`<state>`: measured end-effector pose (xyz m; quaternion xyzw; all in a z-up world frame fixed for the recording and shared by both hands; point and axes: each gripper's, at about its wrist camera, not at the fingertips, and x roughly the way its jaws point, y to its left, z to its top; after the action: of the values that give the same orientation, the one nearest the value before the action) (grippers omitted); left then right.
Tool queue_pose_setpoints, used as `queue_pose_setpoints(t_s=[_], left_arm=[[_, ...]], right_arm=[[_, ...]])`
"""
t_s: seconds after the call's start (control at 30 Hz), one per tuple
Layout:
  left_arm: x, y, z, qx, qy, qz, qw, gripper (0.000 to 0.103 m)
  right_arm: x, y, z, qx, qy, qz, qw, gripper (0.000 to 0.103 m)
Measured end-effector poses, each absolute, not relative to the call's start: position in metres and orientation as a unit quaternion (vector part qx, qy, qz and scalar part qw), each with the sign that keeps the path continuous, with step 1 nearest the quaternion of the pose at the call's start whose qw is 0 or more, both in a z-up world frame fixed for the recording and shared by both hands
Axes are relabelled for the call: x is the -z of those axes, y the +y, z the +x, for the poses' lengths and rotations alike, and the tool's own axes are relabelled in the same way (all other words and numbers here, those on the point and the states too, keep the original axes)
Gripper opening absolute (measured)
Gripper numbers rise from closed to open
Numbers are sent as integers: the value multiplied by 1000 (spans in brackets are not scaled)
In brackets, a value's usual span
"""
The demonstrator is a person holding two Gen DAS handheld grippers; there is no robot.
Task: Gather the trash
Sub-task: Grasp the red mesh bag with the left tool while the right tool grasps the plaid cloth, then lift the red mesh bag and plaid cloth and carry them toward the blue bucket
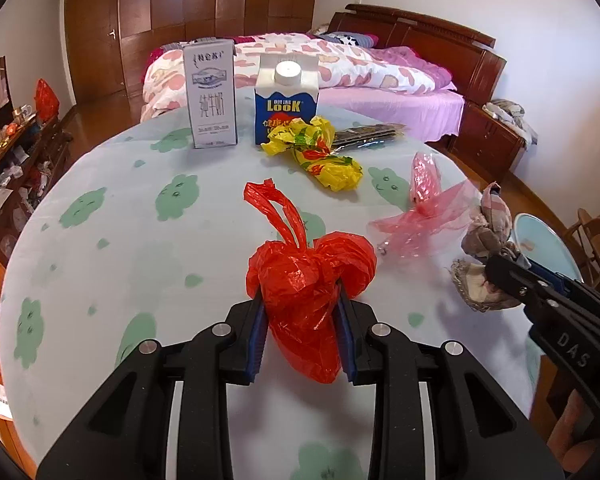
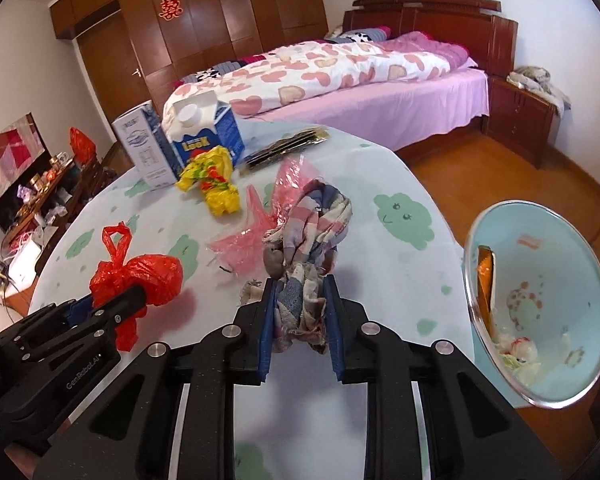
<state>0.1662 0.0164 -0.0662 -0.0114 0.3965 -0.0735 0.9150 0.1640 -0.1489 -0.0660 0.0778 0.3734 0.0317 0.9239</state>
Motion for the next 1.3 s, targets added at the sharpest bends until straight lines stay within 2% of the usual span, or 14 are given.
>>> queue_pose_setpoints(t_s=[0.73,0.9,1.03,1.2,1.3], left_arm=[[59,29,117,36,387,12,921,30],[60,30,116,31,389,13,920,30],[60,31,114,29,390,14,920,30],[59,33,110,28,386,17,922,30],[57,34,106,27,383,19,923,30]], right_arm=[[72,-160,95,-39,395,74,915,25],[77,-163,86,-39,401,74,912,31],[81,-165,81,-41,405,73,911,32],[81,-162,79,-51,405,64,910,23],[79,-166,77,-54,407,76,909,22]])
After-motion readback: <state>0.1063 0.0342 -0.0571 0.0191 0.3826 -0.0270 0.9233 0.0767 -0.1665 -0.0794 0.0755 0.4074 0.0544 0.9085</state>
